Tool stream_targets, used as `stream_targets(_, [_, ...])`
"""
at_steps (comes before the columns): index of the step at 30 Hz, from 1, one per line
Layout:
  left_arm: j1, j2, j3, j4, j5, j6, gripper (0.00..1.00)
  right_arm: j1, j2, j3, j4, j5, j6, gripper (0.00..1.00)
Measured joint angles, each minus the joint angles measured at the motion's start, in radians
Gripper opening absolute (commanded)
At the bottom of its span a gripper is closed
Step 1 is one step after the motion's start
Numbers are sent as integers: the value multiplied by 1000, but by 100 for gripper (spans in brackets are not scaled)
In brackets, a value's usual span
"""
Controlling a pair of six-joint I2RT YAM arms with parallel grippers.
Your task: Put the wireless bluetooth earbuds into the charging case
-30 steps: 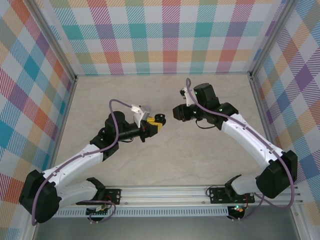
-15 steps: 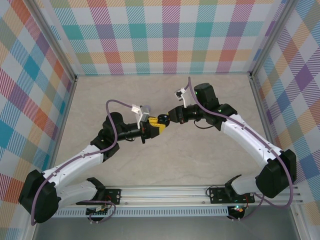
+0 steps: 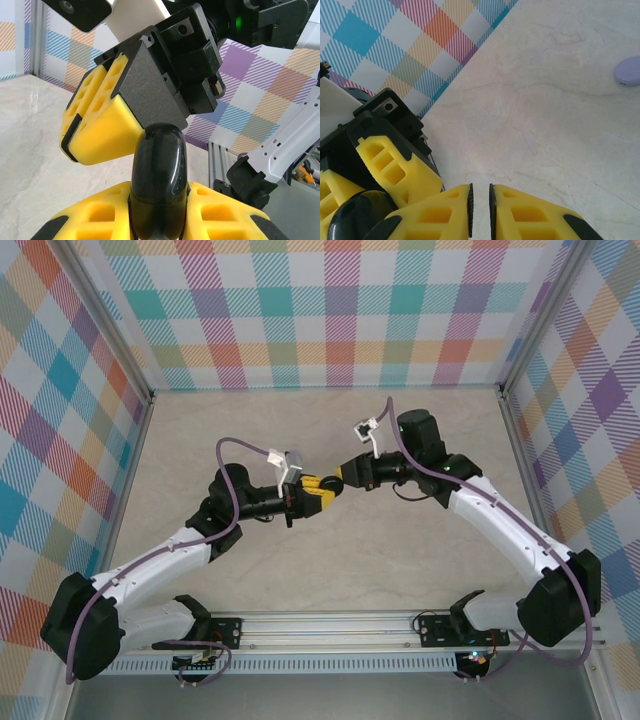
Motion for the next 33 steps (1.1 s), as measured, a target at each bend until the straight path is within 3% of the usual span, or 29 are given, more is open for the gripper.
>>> stream_targets(8, [-4, 11, 10, -11, -11, -1, 0, 1, -14, -2, -21, 75, -21, 27])
stream_targets(22, [-3, 161, 81, -230, -245, -26, 0, 8, -14, 15, -173, 565, 2, 32])
stream_targets(33, [2, 421, 260, -415, -379, -133, 0, 8, -16, 0, -211, 653, 4, 33])
